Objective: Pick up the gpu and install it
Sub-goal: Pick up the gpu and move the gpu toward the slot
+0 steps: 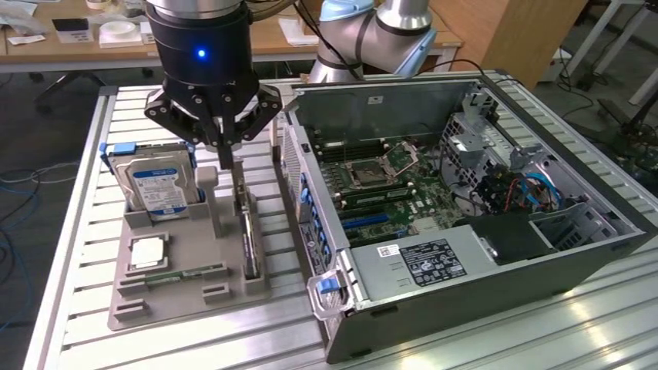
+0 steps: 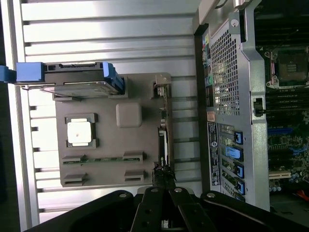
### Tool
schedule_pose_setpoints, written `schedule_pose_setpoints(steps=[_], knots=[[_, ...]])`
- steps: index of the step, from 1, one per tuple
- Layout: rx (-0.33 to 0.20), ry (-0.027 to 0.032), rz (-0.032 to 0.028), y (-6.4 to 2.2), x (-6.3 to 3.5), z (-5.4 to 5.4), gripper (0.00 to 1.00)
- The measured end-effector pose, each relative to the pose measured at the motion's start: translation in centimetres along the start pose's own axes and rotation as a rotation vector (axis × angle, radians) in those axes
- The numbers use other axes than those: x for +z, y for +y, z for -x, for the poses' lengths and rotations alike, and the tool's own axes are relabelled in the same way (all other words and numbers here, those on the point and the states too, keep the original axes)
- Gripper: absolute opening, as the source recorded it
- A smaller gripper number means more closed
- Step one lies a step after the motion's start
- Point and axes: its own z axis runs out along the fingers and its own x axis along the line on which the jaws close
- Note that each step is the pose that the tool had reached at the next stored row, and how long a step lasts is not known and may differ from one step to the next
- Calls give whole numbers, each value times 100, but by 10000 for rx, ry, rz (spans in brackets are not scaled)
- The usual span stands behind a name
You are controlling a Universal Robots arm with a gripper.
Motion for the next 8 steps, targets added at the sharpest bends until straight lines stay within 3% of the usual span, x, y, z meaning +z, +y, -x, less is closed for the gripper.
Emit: schedule_pose_setpoints(steps=[8], knots=[[0,0,0,0,0,0,11]])
